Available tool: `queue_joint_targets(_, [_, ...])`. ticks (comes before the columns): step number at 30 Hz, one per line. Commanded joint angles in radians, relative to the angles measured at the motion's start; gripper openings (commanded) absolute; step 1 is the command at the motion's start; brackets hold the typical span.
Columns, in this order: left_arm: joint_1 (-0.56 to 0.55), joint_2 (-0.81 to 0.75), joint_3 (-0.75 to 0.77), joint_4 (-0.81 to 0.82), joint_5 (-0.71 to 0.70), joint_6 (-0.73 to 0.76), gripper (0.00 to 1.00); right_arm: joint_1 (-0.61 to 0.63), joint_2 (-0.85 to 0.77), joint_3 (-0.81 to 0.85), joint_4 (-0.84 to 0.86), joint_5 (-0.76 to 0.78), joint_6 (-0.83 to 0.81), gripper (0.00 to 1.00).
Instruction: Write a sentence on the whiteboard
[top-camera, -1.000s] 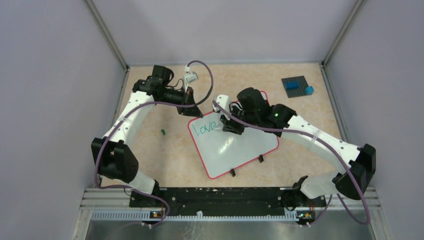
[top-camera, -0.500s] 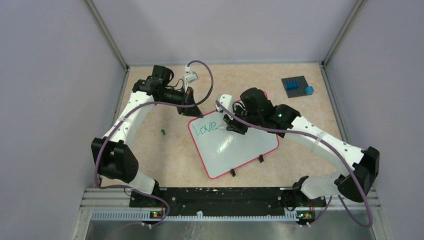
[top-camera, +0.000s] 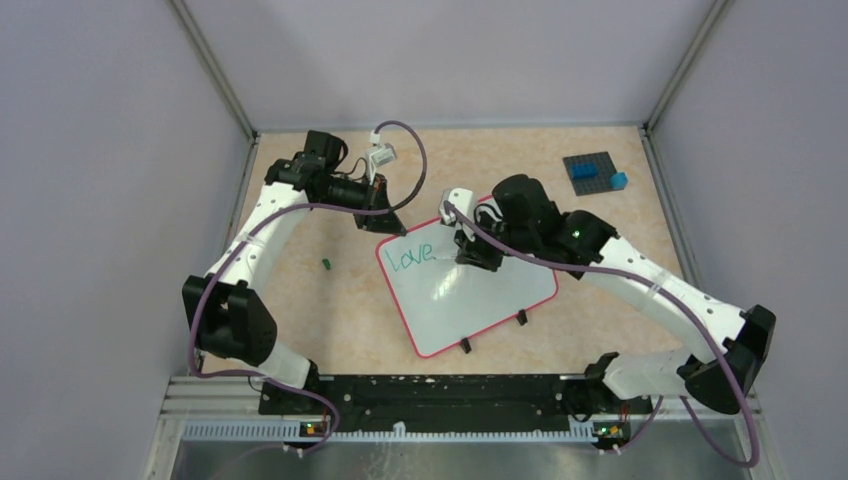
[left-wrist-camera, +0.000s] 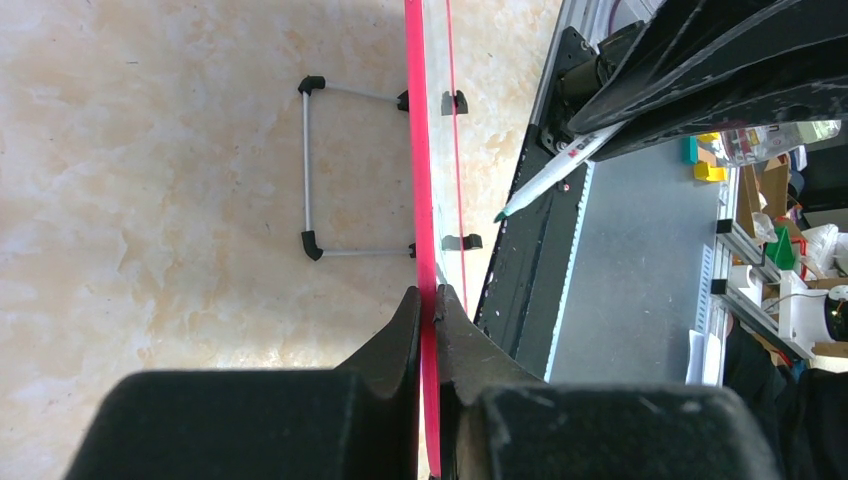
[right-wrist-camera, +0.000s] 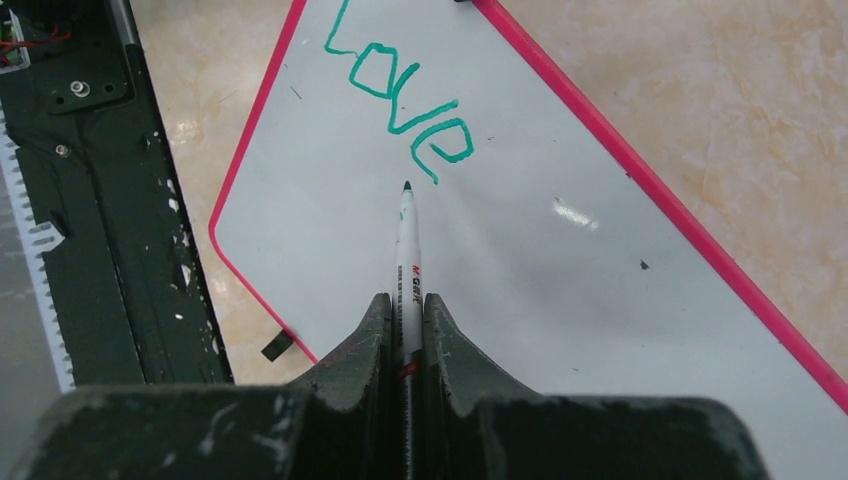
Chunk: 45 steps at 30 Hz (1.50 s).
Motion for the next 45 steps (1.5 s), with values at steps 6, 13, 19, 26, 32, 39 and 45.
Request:
queue_joint_targets(6, [-0.021,-0.011,-0.014,-0.015,0.012,0.023,0.00,-0.096,-0.069,0.039,0.016,-0.120,0.053,0.00])
queue_joint_targets(13, [-0.021,-0.013,-0.015,-0.015,0.009,0.025,0.00,-0.206,-0.076,0.040,0.011,-0.232,0.071,0.00])
queue_joint_targets(19, [-0.021,-0.008,-0.011,-0.016,0.015,0.025,0.00,-0.214,-0.080,0.015,0.032,-0.212,0.069,0.00])
queue_joint_targets(26, [-0.021,-0.009,-0.011,-0.015,0.016,0.025,0.00,-0.206,-0.045,0.010,0.059,-0.161,0.060,0.00])
queue_joint_targets(32, [-0.021,-0.017,-0.015,-0.015,0.012,0.023,0.00,-0.175,-0.031,-0.002,0.058,-0.131,0.047,0.00])
queue_joint_targets(39, [-0.021,-0.019,-0.017,-0.015,0.012,0.023,0.00,-0.140,-0.022,-0.027,0.065,-0.106,0.046,0.00])
queue_joint_targets(45, [-0.021,-0.017,-0.016,-0.015,0.014,0.021,0.00,-0.137,-0.013,-0.031,0.087,-0.072,0.053,0.00])
